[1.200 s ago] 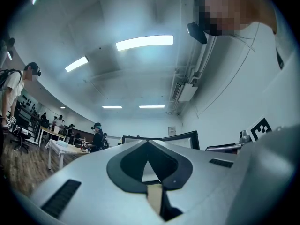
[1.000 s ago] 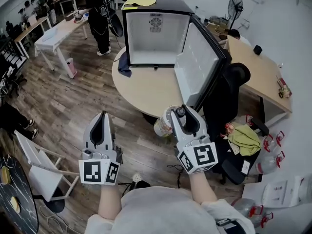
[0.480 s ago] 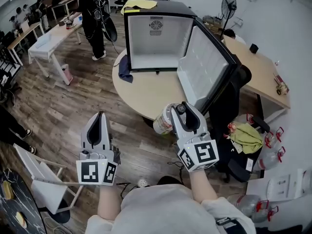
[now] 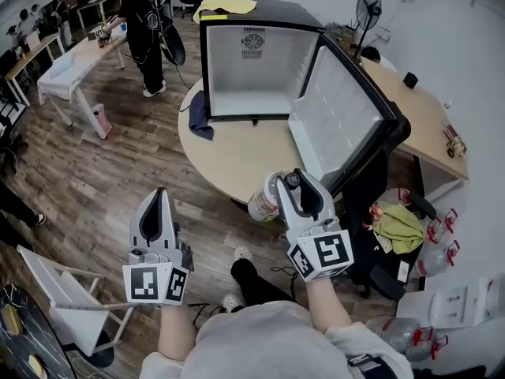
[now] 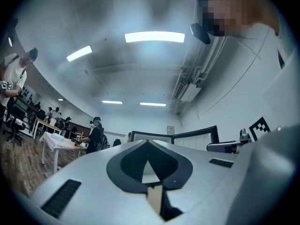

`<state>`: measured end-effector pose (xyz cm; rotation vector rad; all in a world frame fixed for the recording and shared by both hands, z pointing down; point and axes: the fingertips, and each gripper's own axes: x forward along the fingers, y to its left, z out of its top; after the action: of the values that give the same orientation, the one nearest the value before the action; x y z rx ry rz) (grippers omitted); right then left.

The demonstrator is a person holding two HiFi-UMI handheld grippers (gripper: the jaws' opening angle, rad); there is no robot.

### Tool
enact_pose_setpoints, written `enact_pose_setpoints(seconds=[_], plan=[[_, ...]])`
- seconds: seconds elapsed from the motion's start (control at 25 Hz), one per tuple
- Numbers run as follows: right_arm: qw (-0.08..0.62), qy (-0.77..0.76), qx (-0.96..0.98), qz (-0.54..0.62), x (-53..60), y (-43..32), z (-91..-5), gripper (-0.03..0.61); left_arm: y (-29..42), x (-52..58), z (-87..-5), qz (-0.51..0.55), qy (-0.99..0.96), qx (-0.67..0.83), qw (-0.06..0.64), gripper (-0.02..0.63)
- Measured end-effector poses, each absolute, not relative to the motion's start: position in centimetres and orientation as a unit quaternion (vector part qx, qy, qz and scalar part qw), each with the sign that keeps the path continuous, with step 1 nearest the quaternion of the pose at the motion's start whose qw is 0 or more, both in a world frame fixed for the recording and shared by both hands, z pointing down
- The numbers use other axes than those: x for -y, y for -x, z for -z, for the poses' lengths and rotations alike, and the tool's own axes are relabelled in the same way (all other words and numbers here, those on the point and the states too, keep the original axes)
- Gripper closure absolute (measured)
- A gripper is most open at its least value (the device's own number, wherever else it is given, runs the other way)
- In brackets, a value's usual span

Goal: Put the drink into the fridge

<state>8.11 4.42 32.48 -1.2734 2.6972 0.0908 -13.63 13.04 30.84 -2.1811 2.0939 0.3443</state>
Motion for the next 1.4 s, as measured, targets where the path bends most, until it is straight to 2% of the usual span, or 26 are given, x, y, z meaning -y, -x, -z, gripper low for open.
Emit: enact_pose_setpoints(seconds=[0.72, 1.4], plan=[[0.099, 0.406, -0.908, -0.036, 13.1, -3.3, -30.6, 0.417, 18.3, 2.7, -28.3, -0.124, 0.696, -0.703, 0.073, 0.605], [0.103, 0.377, -0.920, -0.020, 21.3, -2.7, -31.2, 0.417, 17.1, 10.9, -28.4, -0.122, 0.688, -0.711, 0.077, 0.606]])
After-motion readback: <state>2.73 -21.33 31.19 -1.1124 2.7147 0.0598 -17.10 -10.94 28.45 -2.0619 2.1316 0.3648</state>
